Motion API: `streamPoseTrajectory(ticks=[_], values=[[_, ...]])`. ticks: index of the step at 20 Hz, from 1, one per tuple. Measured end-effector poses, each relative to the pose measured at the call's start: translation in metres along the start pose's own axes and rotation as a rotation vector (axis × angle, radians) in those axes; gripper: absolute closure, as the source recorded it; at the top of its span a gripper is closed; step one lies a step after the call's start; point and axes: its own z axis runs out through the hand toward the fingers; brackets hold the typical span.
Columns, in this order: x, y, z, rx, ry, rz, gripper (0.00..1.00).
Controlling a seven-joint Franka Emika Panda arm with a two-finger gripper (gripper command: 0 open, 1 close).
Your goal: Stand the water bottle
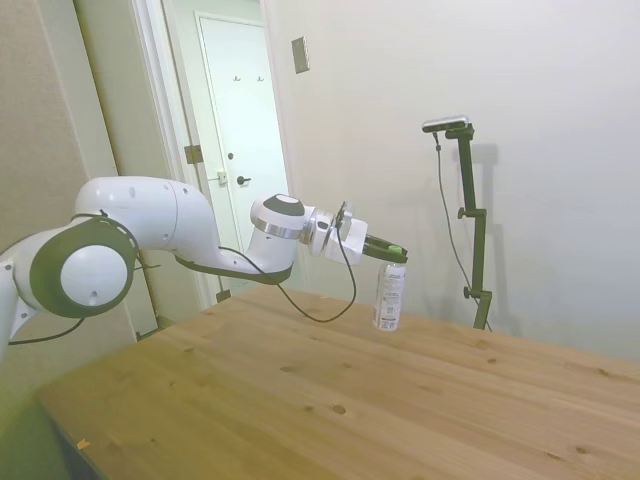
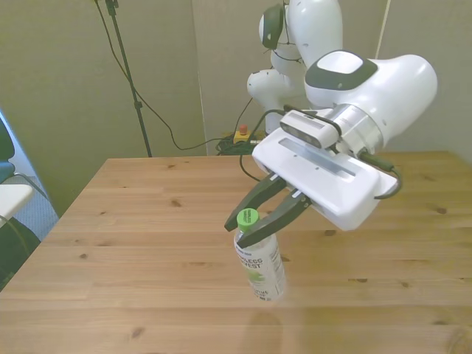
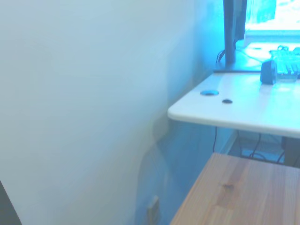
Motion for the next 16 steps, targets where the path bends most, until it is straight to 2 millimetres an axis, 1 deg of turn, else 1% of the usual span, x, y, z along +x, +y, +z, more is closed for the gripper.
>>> streamPoseTrajectory(ticks=[2,5,8,12,13,16], values=[[-0.017,0.003,-0.001,0.014,0.025,-0.014,1.00],[-0.037,0.011,0.003,0.025,0.048,-0.030,1.00],[-0.049,0.016,0.006,0.023,0.051,-0.037,1.00],[-0.055,0.019,0.008,0.019,0.054,-0.042,1.00],[-0.056,0.020,0.009,0.016,0.058,-0.048,0.00],[-0.056,0.020,0.008,0.007,0.065,-0.063,0.00]])
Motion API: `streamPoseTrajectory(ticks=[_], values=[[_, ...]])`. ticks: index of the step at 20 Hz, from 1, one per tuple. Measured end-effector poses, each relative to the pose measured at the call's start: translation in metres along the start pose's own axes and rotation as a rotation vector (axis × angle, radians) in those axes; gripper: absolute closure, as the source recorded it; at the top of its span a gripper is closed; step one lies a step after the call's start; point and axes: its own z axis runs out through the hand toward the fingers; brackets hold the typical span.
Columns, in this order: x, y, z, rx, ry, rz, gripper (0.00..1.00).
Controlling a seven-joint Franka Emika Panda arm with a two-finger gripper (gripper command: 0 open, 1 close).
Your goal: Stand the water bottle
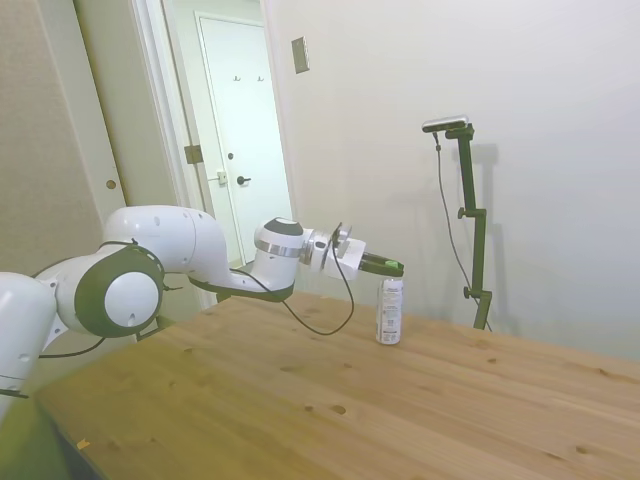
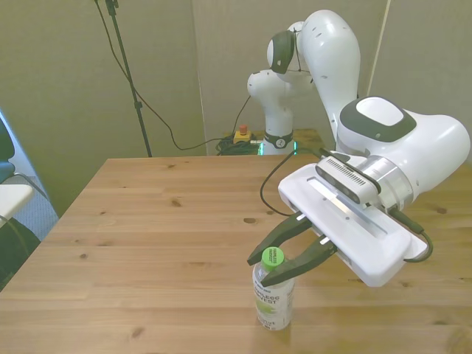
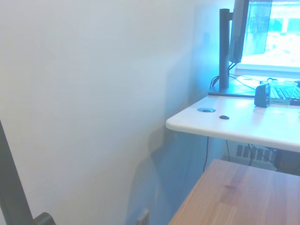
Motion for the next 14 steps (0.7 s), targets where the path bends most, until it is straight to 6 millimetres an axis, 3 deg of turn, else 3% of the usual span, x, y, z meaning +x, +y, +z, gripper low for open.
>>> streamPoseTrajectory(ticks=[14], values=[[0.0027,0.0002,0.0040,-0.006,0.003,-0.001,0.00]])
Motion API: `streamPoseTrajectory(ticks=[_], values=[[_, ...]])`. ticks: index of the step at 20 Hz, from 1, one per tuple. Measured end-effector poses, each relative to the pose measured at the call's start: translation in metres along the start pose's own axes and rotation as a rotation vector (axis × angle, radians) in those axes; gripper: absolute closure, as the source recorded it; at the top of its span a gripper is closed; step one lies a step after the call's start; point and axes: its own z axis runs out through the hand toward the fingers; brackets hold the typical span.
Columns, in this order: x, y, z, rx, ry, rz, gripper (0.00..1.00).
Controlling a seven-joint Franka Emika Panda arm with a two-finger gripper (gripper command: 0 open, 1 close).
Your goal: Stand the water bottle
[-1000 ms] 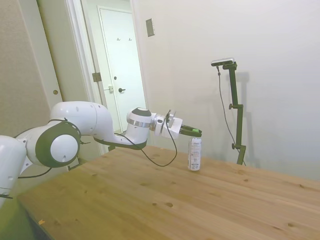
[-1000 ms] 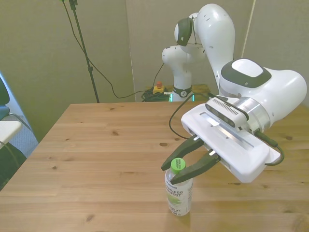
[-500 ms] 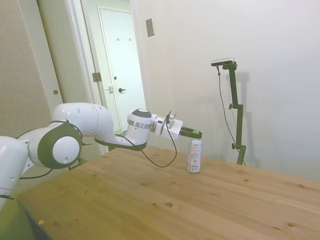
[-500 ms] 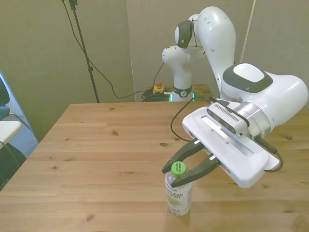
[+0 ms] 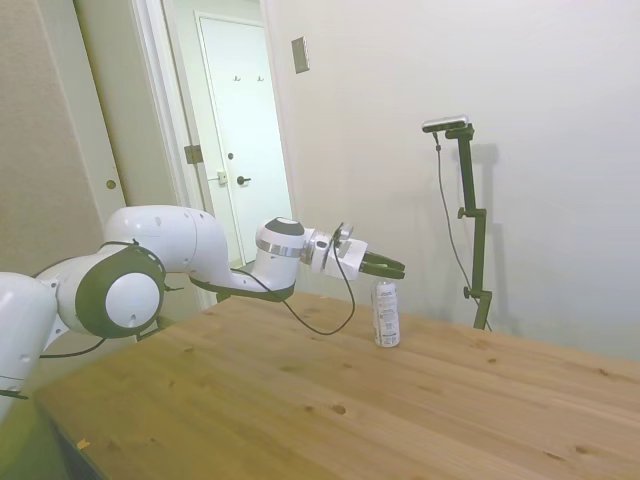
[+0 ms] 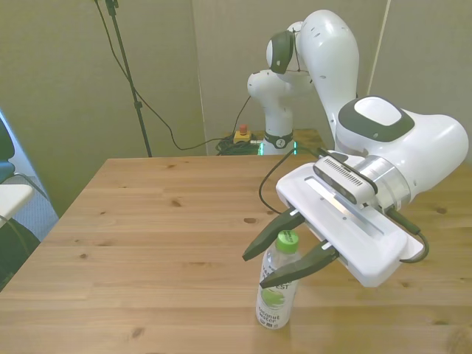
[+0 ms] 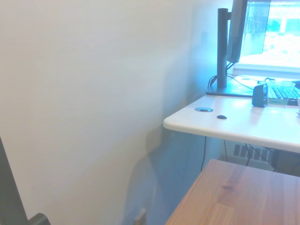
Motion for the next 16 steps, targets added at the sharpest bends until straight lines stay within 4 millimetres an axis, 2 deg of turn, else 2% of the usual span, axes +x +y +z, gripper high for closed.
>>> streamPoseTrajectory(ticks=[9,12,16], values=[[0.002,0.001,-0.002,-0.035,-0.029,-0.025,0.00],[0.007,0.000,-0.017,-0.080,-0.092,-0.077,0.00],[0.027,0.001,-0.042,-0.124,-0.159,-0.156,0.00]])
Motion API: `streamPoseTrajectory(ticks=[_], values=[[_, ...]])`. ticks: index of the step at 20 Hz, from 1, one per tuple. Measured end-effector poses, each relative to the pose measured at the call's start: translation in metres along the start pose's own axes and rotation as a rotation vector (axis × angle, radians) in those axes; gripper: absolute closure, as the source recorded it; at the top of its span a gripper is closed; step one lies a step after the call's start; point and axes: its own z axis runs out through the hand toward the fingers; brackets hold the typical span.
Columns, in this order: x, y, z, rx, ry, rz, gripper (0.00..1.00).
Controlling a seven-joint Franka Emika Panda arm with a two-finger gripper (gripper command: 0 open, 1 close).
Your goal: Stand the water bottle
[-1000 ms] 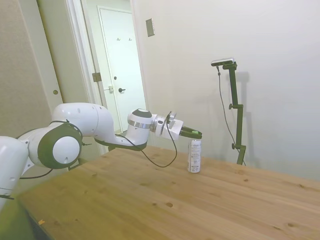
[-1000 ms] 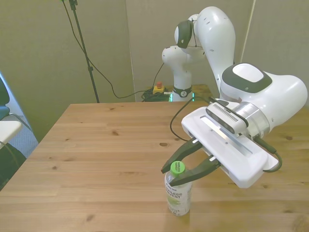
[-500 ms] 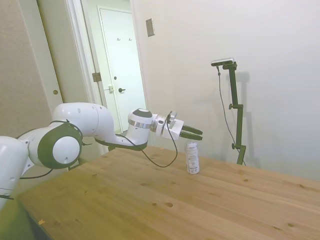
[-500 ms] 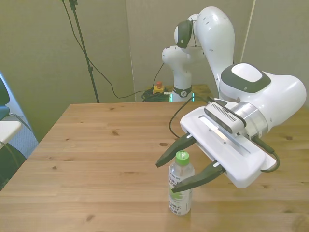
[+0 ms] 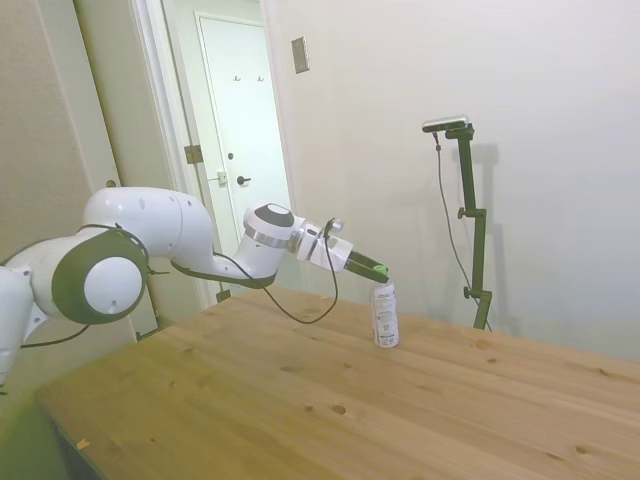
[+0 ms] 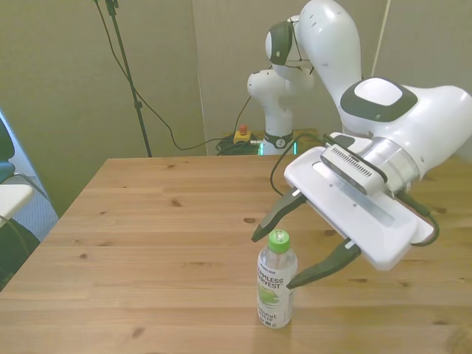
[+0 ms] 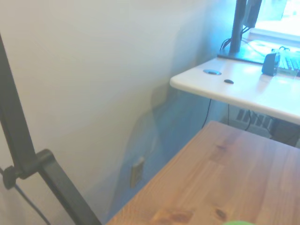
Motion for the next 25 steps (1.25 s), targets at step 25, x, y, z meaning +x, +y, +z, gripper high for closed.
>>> streamPoseTrajectory(ticks=[25], values=[[0.073,0.143,-0.113,-0.299,-0.882,-0.772,0.00]])
